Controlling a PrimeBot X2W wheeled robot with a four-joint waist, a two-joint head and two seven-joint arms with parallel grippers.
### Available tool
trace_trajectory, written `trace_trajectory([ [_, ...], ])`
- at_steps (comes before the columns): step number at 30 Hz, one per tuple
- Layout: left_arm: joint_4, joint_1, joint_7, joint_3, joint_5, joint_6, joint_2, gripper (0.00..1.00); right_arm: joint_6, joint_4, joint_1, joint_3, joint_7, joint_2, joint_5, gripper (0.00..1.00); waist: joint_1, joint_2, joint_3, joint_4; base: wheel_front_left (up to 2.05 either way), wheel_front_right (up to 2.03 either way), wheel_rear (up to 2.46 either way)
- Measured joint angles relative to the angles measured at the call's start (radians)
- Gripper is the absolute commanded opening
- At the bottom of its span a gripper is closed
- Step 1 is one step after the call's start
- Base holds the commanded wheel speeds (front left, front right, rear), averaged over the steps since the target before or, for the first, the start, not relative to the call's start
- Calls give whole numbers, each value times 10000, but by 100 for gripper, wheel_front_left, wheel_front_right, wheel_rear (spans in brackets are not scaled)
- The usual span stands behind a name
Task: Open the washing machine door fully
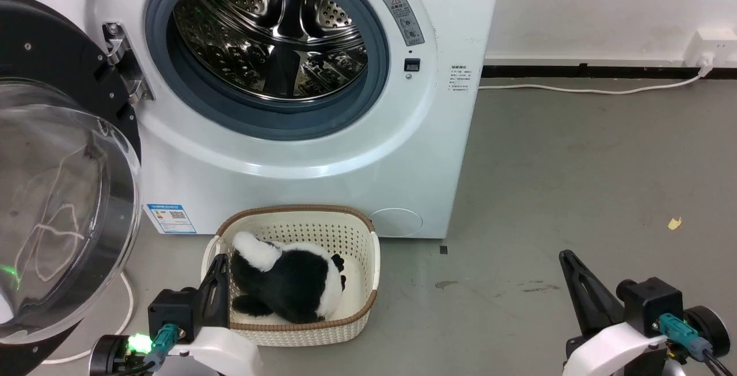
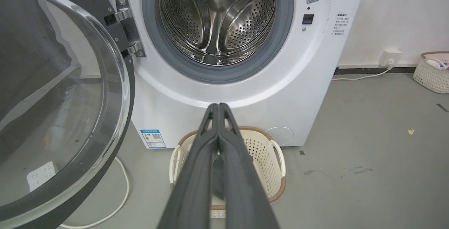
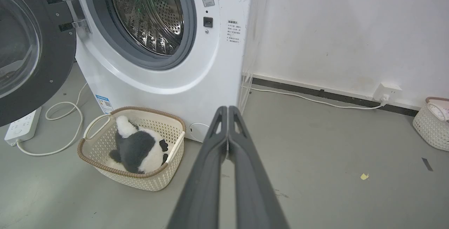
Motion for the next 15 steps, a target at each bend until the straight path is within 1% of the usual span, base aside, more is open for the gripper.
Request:
trace_trajectory([
  [15,0,0,0,0,0,0,0,0,0,0,0,0,0,0,0,0,0,0,0,0,0,0,0],
])
